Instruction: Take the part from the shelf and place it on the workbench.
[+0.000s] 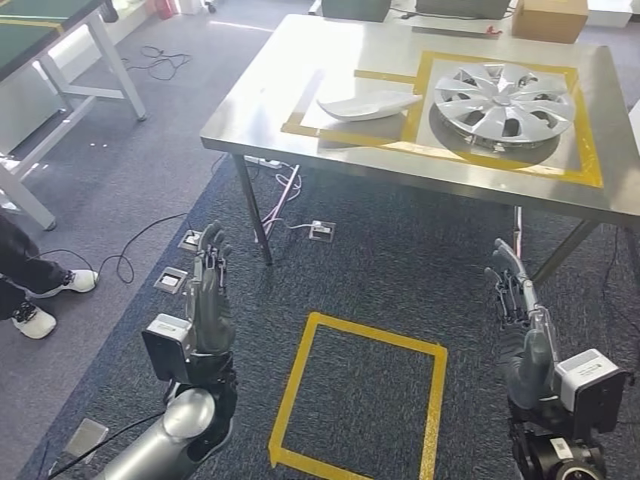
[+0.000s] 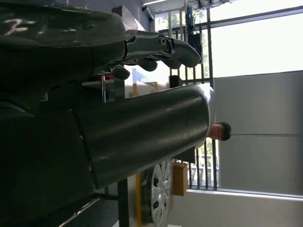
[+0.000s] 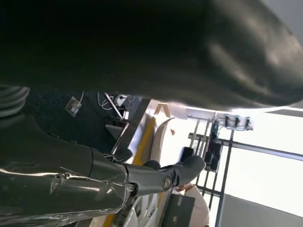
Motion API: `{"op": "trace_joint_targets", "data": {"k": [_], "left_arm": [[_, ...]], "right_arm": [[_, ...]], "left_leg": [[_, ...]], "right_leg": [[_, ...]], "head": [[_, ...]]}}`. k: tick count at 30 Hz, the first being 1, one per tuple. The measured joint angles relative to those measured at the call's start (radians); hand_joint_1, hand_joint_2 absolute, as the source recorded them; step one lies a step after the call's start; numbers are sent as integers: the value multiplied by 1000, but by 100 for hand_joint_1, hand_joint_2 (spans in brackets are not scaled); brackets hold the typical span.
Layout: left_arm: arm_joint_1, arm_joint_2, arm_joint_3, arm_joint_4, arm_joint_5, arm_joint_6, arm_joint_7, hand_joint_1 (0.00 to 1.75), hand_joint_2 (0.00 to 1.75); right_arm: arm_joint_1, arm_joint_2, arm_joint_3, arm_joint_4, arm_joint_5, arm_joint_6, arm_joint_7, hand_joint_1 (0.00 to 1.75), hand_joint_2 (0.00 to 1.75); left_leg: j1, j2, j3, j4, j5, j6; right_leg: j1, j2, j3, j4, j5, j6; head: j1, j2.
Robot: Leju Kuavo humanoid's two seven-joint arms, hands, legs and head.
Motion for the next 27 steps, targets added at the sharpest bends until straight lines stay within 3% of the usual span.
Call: {"op": "trace_joint_targets", "data": {"k": [1, 2, 3, 4, 6, 8, 9, 12, 14, 16, 17, 18, 19, 21, 23, 24, 27], "left_arm": [[2, 0, 0, 0, -1, 0, 1, 0, 0], [4, 0, 0, 0, -1, 0, 3, 0, 0], [6, 0, 0, 0, -1, 0, 4, 0, 0], [7, 0, 0, 0, -2, 0, 6, 0, 0], [9, 0, 0, 0, -3, 0, 8, 0, 0], [8, 0, 0, -2, -4, 0, 9, 0, 0], [9, 0, 0, -3, -5, 0, 9, 0, 0], [9, 0, 0, -6, -6, 0, 9, 0, 0], [10, -2, 0, -7, -7, 0, 9, 0, 0], [11, -4, 0, -8, -7, 0, 9, 0, 0], [12, -5, 0, -8, -7, 0, 9, 0, 0], [14, -5, 0, -8, -7, 0, 9, 0, 0], [16, -5, 0, -8, -7, 0, 9, 0, 0], [17, -6, 0, -8, -7, 0, 9, 0, 0], [17, -6, 0, -8, -7, 0, 9, 0, 0], [17, -6, 0, -8, -7, 0, 9, 0, 0], [18, -7, 0, -9, -8, 0, 9, 0, 0]], "right_arm": [[1, 1, 0, 0, 0, 1, 0, 0, 0], [3, 2, 0, 0, 0, 2, 1, 0, 0], [4, 2, 0, 0, 1, 3, 1, 0, 0], [5, 2, 0, 1, 1, 4, 2, 0, 0], [5, 2, 0, 1, 1, 6, 1, 0, 0], [5, 3, 0, 0, 1, 7, 1, 0, 0], [5, 3, 0, 0, 1, 7, 1, 0, 0], [6, 3, 0, 0, 1, 8, 1, 0, 0], [7, 3, -1, 0, 1, 8, 1, 0, 0], [8, 3, -1, 0, 1, 7, 1, 0, 0], [10, 3, 0, 0, 1, 7, 2, 0, 0], [12, 4, 0, 0, 1, 7, 2, 0, 0], [13, 4, 0, 1, 1, 7, 2, 0, 0], [13, 4, -1, 1, 1, 7, 2, 0, 0], [13, 4, -1, 0, 1, 7, 2, 0, 0], [13, 4, -1, 0, 1, 7, 2, 0, 0], [16, 6, -1, -1, 1, 7, 2, 0, 0]], "left_leg": [[1, 0, -25, 71, -40, -4], [1, 0, -42, 130, -60, -7], [1, 0, -44, 159, -56, -9], [1, 0, -26, 149, -34, -8], [1, 0, 63, 22, 21, -1], [-3, 0, 149, -116, 38, 11], [-5, 0, 167, -150, 35, 16], [-4, 2, 167, -170, 38, 37], [0, 4, 162, -175, 48, 53], [-1, 5, 153, -175, 55, 60], [-1, 5, 148, -174, 58, 61], [-2, 4, 145, -174, 60, 61], [-2, 4, 143, -173, 62, 60], [-2, 3, 143, -170, 63, 58], [-6, 3, 138, -164, 64, 51], [-9, 2, 132, -160, 64, 48], [-14, 2, 121, -154, 67, 54]], "right_leg": [[0, -1, -12, 1, 8, -2], [0, -1, -23, 2, 16, -2], [0, 0, -33, 3, 23, -1], [0, 0, -42, 4, 28, 1], [0, 1, -52, 8, 36, 6], [4, 1, -58, 13, 42, 14], [5, 1, -61, 15, 45, 19], [6, 1, -71, 24, 43, 34], [4, 3, -103, 94, -7, 43], [1, 4, -160, 241, -85, 50], [0, 4, -183, 305, -111, 53], [0, 4, -190, 335, -117, 55], [-1, 3, -177, 324, -103, 55], [-1, 4, -100, 185, -37, 51], [2, 5, -32, 54, 2, 44], [2, 5, -19, 24, 4, 42], [1, 7, -19, 14, 3, 40]], "head": [[-2, 0], [-4, 0], [-5, 0], [-7, 0], [-10, 0], [-13, 0], [-13, 0], [-11, 0], [-4, 0], [3, 0], [4, 0], [4, 0], [5, 0], [5, 0], [6, 0], [5, 0], [-2, 0]]}}
